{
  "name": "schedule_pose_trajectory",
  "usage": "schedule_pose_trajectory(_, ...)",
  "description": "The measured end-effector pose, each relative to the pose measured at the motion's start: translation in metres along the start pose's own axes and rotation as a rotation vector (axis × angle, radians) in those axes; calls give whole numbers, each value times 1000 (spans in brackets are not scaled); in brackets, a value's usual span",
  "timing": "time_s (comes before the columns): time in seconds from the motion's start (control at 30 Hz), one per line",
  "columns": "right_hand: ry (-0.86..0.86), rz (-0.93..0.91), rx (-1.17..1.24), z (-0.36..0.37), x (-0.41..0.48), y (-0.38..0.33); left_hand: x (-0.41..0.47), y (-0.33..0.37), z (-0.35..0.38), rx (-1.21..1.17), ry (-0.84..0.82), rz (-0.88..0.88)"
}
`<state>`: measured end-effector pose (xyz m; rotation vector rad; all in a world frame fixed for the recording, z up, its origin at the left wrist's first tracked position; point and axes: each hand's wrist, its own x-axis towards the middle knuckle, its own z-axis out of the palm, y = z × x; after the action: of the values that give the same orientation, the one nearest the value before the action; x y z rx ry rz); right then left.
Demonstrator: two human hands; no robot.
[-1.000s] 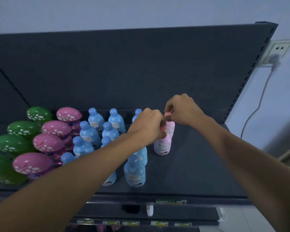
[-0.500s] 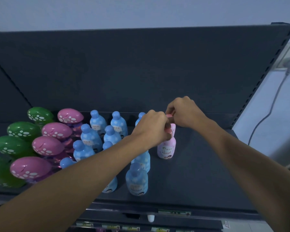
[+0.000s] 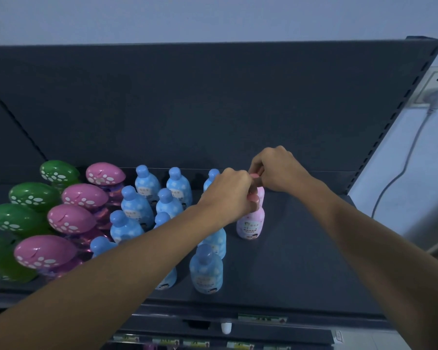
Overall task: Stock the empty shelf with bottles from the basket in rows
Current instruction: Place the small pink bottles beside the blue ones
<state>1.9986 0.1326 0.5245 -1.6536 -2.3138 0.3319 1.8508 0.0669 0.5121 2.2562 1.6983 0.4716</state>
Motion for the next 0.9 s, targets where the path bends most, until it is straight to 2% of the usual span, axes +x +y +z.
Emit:
schedule_pose_trajectory(0.2, -8, 44, -20, 0, -3, -6, -8, -2, -4, 23, 12, 4)
schedule_pose_trajectory(0.5, 65, 36, -161, -6, -17, -42, -23, -33, -49, 21, 137, -21)
schedule_pose_trajectory(0.9, 130, -63, -208, 5, -52, -192, -118, -116, -137, 27, 270, -17)
